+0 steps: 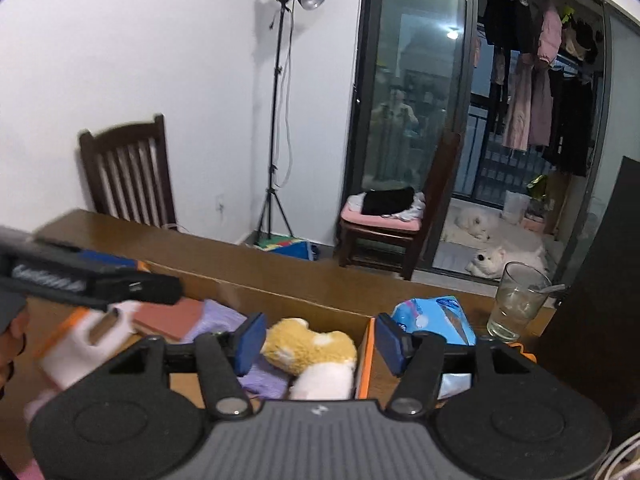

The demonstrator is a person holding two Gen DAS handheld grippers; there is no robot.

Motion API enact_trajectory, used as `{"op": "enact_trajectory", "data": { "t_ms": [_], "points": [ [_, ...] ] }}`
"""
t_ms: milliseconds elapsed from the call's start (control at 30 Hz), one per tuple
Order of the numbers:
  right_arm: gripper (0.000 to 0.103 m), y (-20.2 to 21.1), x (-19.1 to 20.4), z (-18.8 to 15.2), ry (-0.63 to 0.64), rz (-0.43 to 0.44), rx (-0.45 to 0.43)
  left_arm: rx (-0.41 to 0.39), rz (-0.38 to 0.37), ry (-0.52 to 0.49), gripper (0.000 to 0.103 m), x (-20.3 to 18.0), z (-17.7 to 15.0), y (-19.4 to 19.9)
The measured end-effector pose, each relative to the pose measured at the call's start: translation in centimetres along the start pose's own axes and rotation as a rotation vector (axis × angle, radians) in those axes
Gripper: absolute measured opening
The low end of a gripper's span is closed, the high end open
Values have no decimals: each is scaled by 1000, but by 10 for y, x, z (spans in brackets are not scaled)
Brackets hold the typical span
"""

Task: Organize soft objects
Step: 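Open the grippers to release the plush hamster in the box, then move both grippers back over the pile of soft items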

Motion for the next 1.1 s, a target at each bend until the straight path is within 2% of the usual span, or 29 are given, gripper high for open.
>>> {"op": "enact_trajectory", "data": {
  "t_ms": [67, 267, 400, 533, 633, 767, 833, 1000, 1100],
  "points": [
    [65, 22, 2, 2, 4, 8, -7, -9, 26, -16, 87, 1, -4, 27],
    [67, 77, 11, 3, -4, 12, -41, -52, 82, -24, 89, 8, -11, 100],
    [72, 113, 21, -11, -21, 30, -83, -111, 109, -38, 93, 8, -41, 142],
    [72, 152, 35, -41, -16, 56, -109, -160, 120, -79, 98, 2, -99, 181],
    [86, 181, 46, -69, -2, 61, -148, -225, 154, -115, 99, -3, -136, 212],
    [86, 215, 67, -114, 19, 59, -169, -280, 184, -71, 102, -6, -184, 259],
    [86, 230, 81, -141, 21, 84, -170, -286, 180, -55, 103, -6, -202, 276],
    [86, 249, 107, -197, 17, 93, -154, -278, 256, -100, 103, -8, -243, 297],
    [87, 248, 119, -219, -33, 109, -132, -264, 237, -75, 103, -8, -251, 294]
  ]
}}
Point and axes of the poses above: each gripper's, at about its wrist camera, not at the fingertips, and y roughly against the way its jaws point, x to its left, z to its top, the point moved 8 cm from there along -y, roughly the way its jaws point, and after that the axes turned 5 degrees about -x, right-handed, at the moved point
